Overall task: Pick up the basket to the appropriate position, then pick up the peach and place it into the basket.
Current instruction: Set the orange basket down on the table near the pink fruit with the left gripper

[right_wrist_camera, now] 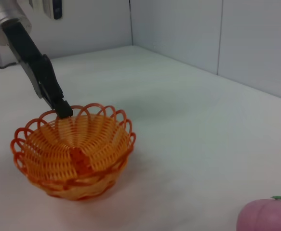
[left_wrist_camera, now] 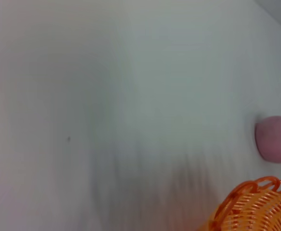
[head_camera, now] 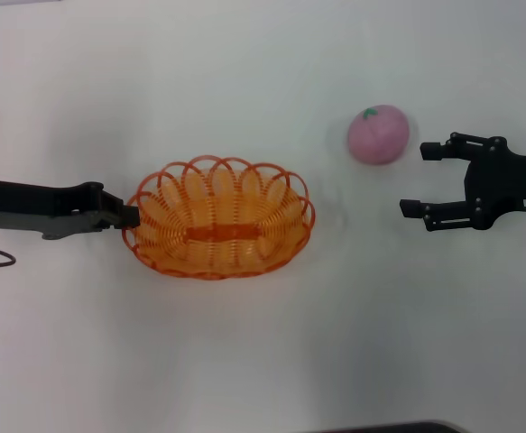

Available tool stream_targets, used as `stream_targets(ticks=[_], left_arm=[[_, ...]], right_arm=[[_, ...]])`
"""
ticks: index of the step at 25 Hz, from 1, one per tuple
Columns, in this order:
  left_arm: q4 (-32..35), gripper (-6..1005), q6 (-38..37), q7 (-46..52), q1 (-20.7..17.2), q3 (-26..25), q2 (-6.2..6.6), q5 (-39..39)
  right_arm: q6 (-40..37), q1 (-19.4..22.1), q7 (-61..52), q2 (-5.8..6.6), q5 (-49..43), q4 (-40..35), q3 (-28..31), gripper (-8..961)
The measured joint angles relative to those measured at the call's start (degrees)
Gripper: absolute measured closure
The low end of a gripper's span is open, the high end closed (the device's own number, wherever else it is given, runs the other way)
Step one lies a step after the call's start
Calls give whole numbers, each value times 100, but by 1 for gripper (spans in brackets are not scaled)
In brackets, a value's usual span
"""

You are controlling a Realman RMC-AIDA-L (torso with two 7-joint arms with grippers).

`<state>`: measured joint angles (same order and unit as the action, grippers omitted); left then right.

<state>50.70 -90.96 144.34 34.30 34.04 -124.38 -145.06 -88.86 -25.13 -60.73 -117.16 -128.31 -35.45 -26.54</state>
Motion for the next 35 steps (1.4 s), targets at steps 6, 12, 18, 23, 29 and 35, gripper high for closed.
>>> stream_targets(ticks=[6,12,18,23,29,35], left_arm=[[6,959,99,17,-35,178,-4,5],[31,958,130,21,-57,197,-7,5],[46,958,140,24,-70,199,-7,5],[45,957,141,24,-93,199,-7,5],[31,957,141,29,-99,199,-7,7],[10,956,149,33,-109,199,5,12]], right_arm=[[0,-3,0,0,3,-6,0,37],[0,-13,-2,0,8,-5,0,37],[0,-17,-4,0,9,-6,0,38],[0,-14,-7,0,9,-6,0,39],[0,-11,-9,0,8,-6,0,40],[0,-19,-9,0,8,-6,0,40]])
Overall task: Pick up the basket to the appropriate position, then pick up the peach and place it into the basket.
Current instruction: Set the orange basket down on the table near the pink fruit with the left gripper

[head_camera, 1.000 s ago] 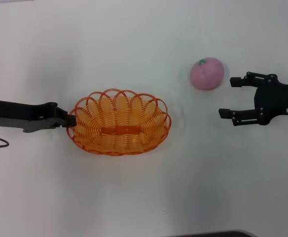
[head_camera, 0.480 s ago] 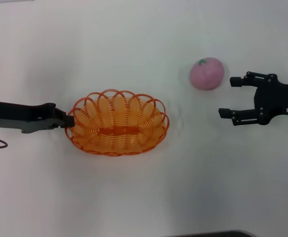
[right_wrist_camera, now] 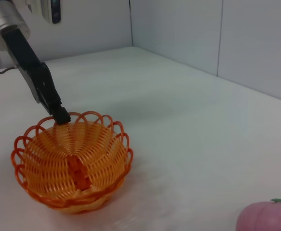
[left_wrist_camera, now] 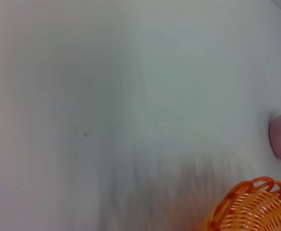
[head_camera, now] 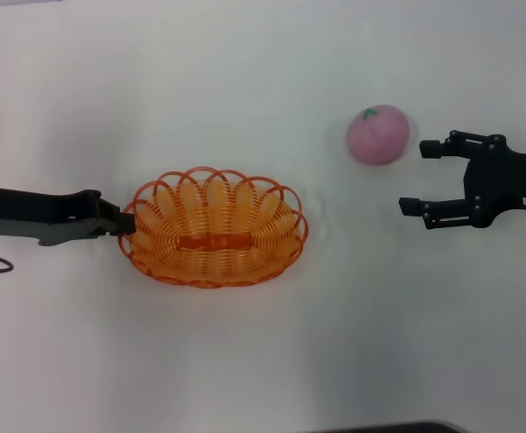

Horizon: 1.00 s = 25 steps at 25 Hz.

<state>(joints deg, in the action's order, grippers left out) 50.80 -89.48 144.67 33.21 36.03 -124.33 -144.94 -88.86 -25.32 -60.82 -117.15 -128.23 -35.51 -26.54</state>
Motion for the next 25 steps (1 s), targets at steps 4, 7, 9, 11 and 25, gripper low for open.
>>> stream_targets(ticks=[4,7,9,11,25], left_arm=[[-3,956,5,0,-7,0,0,1],[-38,956,40,0,-11,4,-4,2],[-49,956,63,0,-20,15,-5,2],[-52,956,69,0,-25,19,-4,2],[-141,955,111,-5,-52,18,5,1]], right_arm=[[0,4,1,0,0,0,0,41],[0,7,3,0,0,0,0,41],[0,8,3,0,0,0,0,41],[0,9,4,0,0,0,0,42],[0,10,11,0,0,0,0,43]])
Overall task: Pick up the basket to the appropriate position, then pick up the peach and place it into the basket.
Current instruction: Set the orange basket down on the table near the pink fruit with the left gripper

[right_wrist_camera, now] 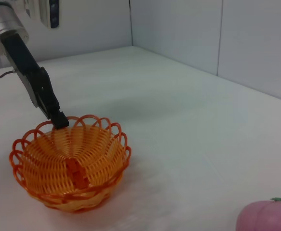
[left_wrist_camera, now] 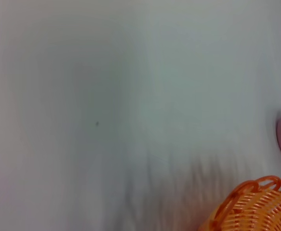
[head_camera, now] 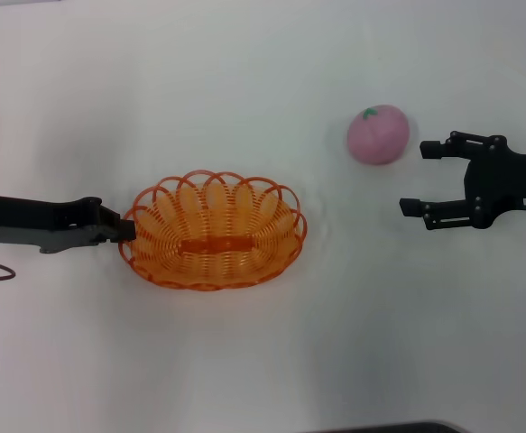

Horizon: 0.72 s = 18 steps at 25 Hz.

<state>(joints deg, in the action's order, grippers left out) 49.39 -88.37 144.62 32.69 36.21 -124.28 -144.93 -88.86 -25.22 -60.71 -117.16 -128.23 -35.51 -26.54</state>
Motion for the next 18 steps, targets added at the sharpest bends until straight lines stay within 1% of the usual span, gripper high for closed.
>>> stream_targets(ticks=[12,18], left_arm=[[48,951,-45,-2,20,-5,9,0],[51,912,-48,15,41,-2,9,0]], right_arm=[[8,-8,19,-8,7,9,0,45],[42,-5,20,-9,16,17,0,46]])
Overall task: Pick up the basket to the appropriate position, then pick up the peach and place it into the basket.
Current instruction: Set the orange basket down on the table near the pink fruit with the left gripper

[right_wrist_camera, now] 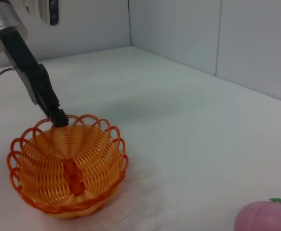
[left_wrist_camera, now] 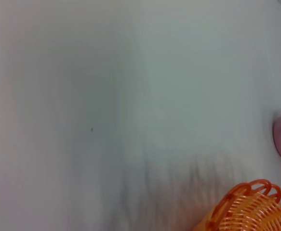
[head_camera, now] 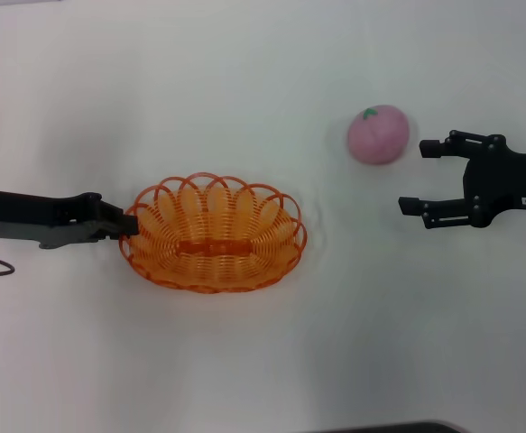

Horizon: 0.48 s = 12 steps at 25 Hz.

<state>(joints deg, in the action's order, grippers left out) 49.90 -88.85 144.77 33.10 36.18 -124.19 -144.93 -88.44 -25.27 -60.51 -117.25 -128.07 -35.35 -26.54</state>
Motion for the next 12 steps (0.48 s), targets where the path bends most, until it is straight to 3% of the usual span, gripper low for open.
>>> stream_targets(ticks=[12], left_arm=[[3,790,-31,15,14,3,6,0]], right_arm=[[12,-4,18,0,2,17,45,47]])
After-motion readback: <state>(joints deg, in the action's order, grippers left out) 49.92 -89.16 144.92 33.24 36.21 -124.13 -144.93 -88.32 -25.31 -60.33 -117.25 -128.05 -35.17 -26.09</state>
